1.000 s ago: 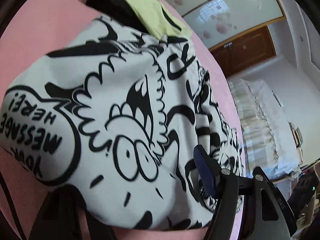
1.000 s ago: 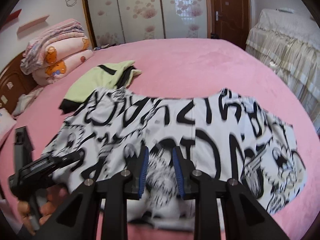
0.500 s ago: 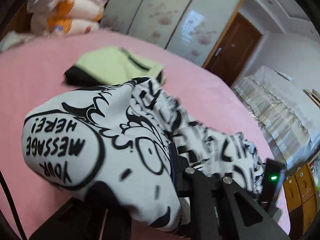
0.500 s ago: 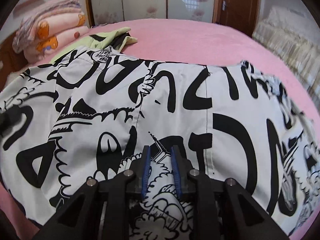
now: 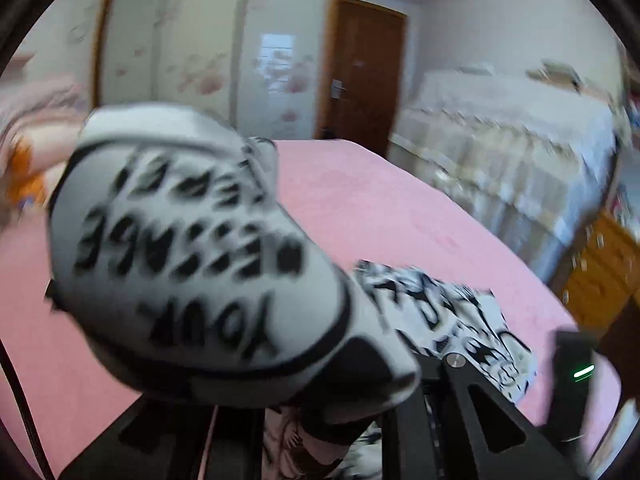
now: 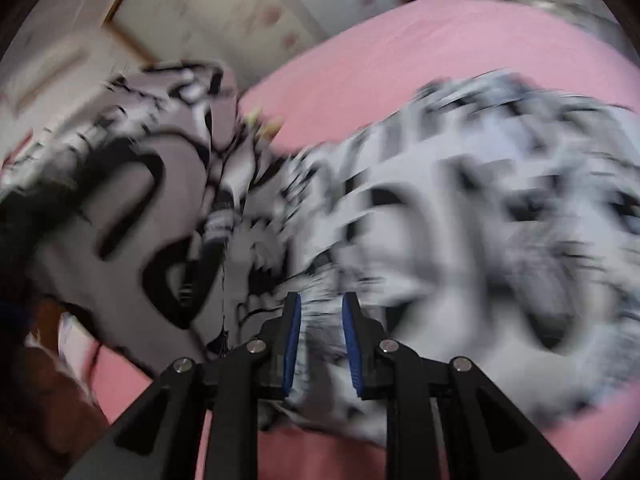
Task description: Fold large clothes
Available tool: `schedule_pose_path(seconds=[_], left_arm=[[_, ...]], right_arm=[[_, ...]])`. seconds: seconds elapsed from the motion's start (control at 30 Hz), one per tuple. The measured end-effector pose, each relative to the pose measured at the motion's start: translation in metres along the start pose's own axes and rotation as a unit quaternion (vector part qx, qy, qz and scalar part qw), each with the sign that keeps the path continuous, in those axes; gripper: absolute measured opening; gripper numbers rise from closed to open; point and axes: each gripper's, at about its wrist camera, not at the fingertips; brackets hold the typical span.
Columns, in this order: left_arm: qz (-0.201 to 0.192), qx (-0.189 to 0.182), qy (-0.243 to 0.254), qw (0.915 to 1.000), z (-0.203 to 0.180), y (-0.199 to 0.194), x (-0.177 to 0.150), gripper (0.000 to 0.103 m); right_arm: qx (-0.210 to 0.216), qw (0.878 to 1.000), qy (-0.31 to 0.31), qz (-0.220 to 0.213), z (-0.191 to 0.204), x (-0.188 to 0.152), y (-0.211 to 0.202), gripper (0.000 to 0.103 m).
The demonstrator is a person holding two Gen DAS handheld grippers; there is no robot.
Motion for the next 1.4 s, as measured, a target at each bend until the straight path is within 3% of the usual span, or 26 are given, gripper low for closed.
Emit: schedule_pose_path(seconds=[0.13, 0.2, 0.3, 0.37, 0.4, 0.43, 0.5, 0.57, 0.73, 0.8, 0.97, 1.07, 1.2, 1.4], left_arm=[[0.055, -0.001, 0.093, 0.9942, -0.072, 0.037, -0.03, 0.021], [0.115, -0.001, 0.149, 0.9821, -0.106, 0.07, -0.065, 0.028], [0.171, 0.01, 0.185, 0.9678, -0.125, 0.096, -0.102, 0.035], [0.155, 0.019, 0.212, 0.9647, -0.134, 0.091, -0.107, 0.04], [0.158, 0.007, 0.211, 0.9645, -0.136, 0.088, -0.105, 0.054], [0.165, -0.013, 0.201, 0.9654, -0.136, 0.084, -0.102, 0.069], [0.188, -0.071, 0.162, 0.9662, -0.132, 0.072, -0.093, 0.082], [0.19, -0.102, 0.143, 0.9658, -0.128, 0.054, -0.088, 0.082], [0.177, -0.119, 0.124, 0.9691, -0.113, 0.006, -0.086, 0.082], [0.169, -0.121, 0.1, 0.9732, -0.095, -0.01, -0.081, 0.082], [0.152, -0.091, -0.012, 0.9841, -0.029, -0.029, -0.056, 0.082], [0.156, -0.062, -0.083, 0.9824, 0.011, -0.022, -0.05, 0.083], [0.188, -0.03, -0.186, 0.964, 0.067, 0.006, -0.058, 0.083], [0.213, 0.004, -0.225, 0.9508, 0.092, 0.038, -0.072, 0.082]], right_arm=[[-0.127, 0.991, 0.019, -0.038, -0.055, 0.002, -0.052, 0.021], [-0.169, 0.984, 0.034, -0.032, -0.083, 0.002, -0.065, 0.021], [-0.182, 0.981, 0.062, -0.035, -0.113, -0.004, -0.08, 0.021], [-0.183, 0.98, 0.069, -0.037, -0.121, -0.007, -0.085, 0.021], [-0.183, 0.98, 0.068, -0.037, -0.121, -0.007, -0.085, 0.021], [-0.18, 0.981, 0.066, -0.036, -0.12, -0.009, -0.085, 0.021], [-0.173, 0.982, 0.063, -0.035, -0.121, -0.012, -0.086, 0.021], [-0.165, 0.984, 0.056, -0.037, -0.112, -0.012, -0.091, 0.023], [-0.138, 0.988, 0.022, -0.06, -0.095, 0.001, -0.098, 0.037], [-0.121, 0.99, -0.008, -0.067, -0.081, 0.008, -0.103, 0.049], [-0.113, 0.986, -0.106, -0.061, -0.047, 0.03, -0.096, 0.07], [-0.112, 0.981, -0.156, -0.018, -0.038, 0.039, -0.071, 0.072], [-0.092, 0.982, -0.16, 0.041, -0.045, 0.046, -0.043, 0.072], [-0.081, 0.982, -0.148, 0.083, -0.047, 0.066, -0.021, 0.072]])
Point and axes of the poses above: each gripper's, at about its wrist camera, not at the fingertips, and y roughly the way its jaws point, z to its left, x to its top, and after that the axes turned 5 degrees about -y, right-handed
